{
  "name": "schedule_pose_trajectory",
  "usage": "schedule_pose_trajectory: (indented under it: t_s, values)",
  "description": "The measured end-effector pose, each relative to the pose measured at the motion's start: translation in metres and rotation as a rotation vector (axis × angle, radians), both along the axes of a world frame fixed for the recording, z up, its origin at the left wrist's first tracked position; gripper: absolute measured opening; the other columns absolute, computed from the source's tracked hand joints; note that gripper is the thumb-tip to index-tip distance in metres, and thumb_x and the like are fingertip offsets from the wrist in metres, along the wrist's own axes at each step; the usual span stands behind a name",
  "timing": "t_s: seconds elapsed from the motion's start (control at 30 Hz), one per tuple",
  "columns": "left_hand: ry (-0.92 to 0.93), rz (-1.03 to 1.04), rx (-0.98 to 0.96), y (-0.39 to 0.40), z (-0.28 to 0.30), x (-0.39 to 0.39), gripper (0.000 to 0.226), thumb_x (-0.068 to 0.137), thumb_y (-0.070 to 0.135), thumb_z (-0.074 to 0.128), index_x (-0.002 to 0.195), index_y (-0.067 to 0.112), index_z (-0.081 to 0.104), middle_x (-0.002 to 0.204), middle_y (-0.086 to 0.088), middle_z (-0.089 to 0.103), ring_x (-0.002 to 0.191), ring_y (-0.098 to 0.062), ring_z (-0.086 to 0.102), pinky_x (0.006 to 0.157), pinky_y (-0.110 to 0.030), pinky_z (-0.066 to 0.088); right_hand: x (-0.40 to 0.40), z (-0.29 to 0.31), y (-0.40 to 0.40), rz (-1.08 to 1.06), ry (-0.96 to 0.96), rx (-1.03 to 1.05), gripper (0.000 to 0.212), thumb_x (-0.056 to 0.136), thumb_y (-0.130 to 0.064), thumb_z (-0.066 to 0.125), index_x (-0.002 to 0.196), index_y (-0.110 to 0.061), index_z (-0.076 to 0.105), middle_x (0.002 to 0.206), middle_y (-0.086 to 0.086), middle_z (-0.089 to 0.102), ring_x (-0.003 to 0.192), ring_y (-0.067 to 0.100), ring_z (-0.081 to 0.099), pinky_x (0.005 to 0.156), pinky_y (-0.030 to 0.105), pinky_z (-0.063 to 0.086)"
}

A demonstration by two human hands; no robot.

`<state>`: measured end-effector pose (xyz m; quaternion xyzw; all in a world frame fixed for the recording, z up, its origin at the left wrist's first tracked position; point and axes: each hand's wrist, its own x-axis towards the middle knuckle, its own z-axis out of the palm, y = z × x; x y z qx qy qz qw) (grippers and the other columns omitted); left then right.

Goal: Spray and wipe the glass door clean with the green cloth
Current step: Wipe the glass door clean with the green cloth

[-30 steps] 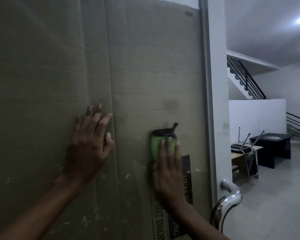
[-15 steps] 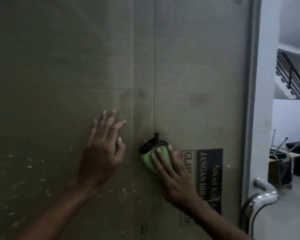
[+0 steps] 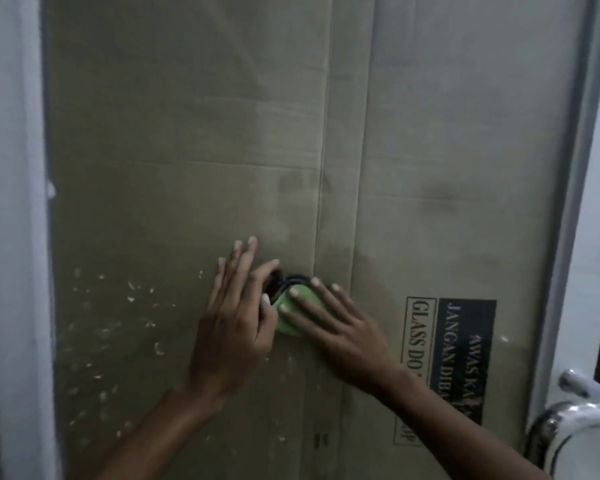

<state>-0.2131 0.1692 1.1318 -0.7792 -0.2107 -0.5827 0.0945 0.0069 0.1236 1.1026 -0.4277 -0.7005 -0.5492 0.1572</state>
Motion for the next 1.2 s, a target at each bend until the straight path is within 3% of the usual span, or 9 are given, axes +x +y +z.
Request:
schedule_pose_trajectory:
  t_s: [0.2,0.27,0.4,0.47,0.6,0.67,0.83,1.0,1.2]
  values:
    - [0.032,0.009,-0.019,-0.005,-0.013,-0.009,0.051,0.089,0.004,0.046,0.139,0.012,0.052,0.162,-0.007,0.027,0.153,-0.022,0.017,0.121,-0.052,0.024,-0.017,0.010,0.004,-0.023,0.901,0.425,0.063,0.103,-0.020,0.042,0.161,-0.010,0.021,0.170,0.013,0.012,0.157,0.037,0.002,0.126,0.056,0.012]
    - [0.017,0.009,-0.041,-0.006,-0.012,-0.009,0.052,0.090,0.004,0.044,0.141,0.013,0.051,0.163,-0.006,0.027,0.153,-0.020,0.017,0.122,-0.051,0.024,-0.036,-0.014,0.016,-0.003,0.689,0.269,0.071,0.098,-0.014,0.053,0.161,-0.012,0.020,0.170,0.014,0.011,0.156,0.041,0.002,0.126,0.058,0.011]
    - [0.022,0.016,-0.050,-0.001,-0.015,-0.019,0.050,0.093,0.009,0.040,0.142,0.015,0.049,0.163,-0.003,0.025,0.154,-0.019,0.015,0.122,-0.051,0.022,-0.014,-0.014,0.017,0.049,-0.199,-0.084,0.072,0.092,-0.016,0.060,0.158,-0.023,0.034,0.167,0.007,0.025,0.155,0.034,0.018,0.126,0.051,0.021]
    - [-0.011,0.033,-0.069,0.004,-0.016,-0.026,0.050,0.092,0.009,0.039,0.141,0.015,0.050,0.164,-0.003,0.025,0.153,-0.018,0.016,0.123,-0.049,0.021,-0.010,0.027,0.015,0.095,-0.092,0.017,0.064,0.095,-0.015,0.056,0.156,-0.023,0.038,0.165,0.009,0.030,0.154,0.035,0.023,0.125,0.052,0.022]
    - [-0.142,0.041,-0.188,0.015,-0.022,-0.038,0.051,0.091,0.008,0.042,0.140,0.017,0.048,0.164,-0.003,0.024,0.153,-0.015,0.015,0.118,-0.052,0.031,-0.036,0.080,0.019,0.084,0.609,0.297,0.070,0.093,-0.005,0.055,0.159,-0.016,0.032,0.168,0.013,0.021,0.156,0.039,0.013,0.126,0.055,0.014]
    - [-0.180,0.038,-0.213,0.017,-0.026,-0.041,0.051,0.091,0.009,0.043,0.141,0.018,0.048,0.163,-0.002,0.025,0.153,-0.015,0.017,0.115,-0.051,0.036,-0.056,0.066,0.030,0.072,0.559,0.272,0.072,0.092,-0.006,0.053,0.159,-0.017,0.031,0.168,0.011,0.017,0.156,0.040,0.009,0.126,0.056,0.013]
    - [-0.206,0.056,-0.143,0.009,-0.041,-0.049,0.046,0.090,0.006,0.043,0.133,0.015,0.055,0.154,-0.003,0.041,0.146,-0.020,0.035,0.114,-0.043,0.037,-0.078,0.007,0.051,0.126,-0.078,-0.139,0.073,0.091,-0.019,0.057,0.159,-0.024,0.031,0.169,0.004,0.018,0.157,0.033,0.010,0.127,0.050,0.018]
    - [-0.187,-0.024,-0.158,-0.012,-0.065,-0.030,0.039,0.091,0.011,0.043,0.127,0.016,0.058,0.138,-0.001,0.049,0.132,-0.017,0.048,0.105,-0.039,0.044,-0.089,0.006,0.050,0.181,0.141,-0.127,0.069,0.099,-0.028,0.062,0.159,-0.015,0.031,0.169,0.002,0.021,0.158,0.028,0.011,0.125,0.049,0.023]
    - [-0.245,-0.063,-0.320,-0.005,-0.059,0.006,0.061,0.099,0.036,0.035,0.155,0.015,0.024,0.165,0.001,0.015,0.152,-0.009,0.017,0.118,-0.028,0.031,-0.063,0.041,0.019,0.503,0.535,-0.287,0.057,0.091,-0.011,0.045,0.148,-0.007,0.048,0.162,0.005,0.036,0.156,0.021,0.022,0.124,0.050,0.028]
